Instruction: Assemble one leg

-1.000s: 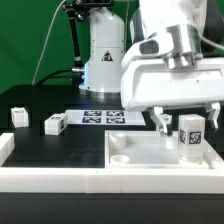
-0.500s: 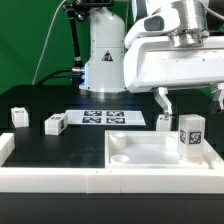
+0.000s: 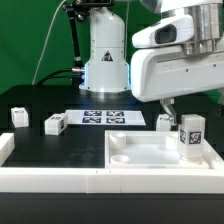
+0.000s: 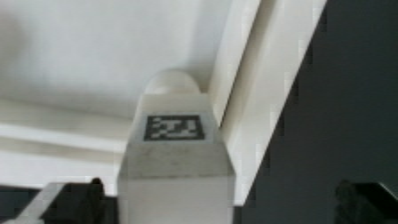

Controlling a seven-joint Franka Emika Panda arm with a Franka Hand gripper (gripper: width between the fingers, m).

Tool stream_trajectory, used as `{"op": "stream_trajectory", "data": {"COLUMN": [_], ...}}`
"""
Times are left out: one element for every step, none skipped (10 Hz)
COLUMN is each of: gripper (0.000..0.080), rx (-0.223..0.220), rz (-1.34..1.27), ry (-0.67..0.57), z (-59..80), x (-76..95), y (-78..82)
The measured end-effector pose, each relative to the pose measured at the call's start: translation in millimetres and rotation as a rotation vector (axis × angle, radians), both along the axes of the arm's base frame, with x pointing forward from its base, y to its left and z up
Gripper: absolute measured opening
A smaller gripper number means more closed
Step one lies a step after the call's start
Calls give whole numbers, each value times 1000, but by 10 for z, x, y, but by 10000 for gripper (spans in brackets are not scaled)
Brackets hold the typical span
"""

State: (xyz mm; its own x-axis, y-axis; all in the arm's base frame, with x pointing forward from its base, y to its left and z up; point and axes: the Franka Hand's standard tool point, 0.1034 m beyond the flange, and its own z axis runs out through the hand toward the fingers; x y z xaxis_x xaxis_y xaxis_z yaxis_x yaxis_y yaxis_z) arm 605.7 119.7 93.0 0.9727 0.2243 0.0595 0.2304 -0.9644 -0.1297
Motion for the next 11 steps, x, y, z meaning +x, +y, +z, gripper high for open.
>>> {"op": "stream_trajectory", "data": {"gripper": [649,649,649,649,622,622,450,289,289,291,291], "rx": [-3,-11,-11,-13,-13,-13,-13,-13,-12,-11,-11], "rz": [0,6,3,4,5,6,6,6,-3,-23,-22], "ry": [78,92,58,46,41,41,41,41,42,45,45], "z": [-24,-46,-79,-106,-122,-122,-122,-123,-123,-124,-126], "x": [25,86,114,113,109,108,108,108,107,107,106], "y": [-20,-46,-69,-93,-117,-110,-110,-112,-109,-108,-109]}}
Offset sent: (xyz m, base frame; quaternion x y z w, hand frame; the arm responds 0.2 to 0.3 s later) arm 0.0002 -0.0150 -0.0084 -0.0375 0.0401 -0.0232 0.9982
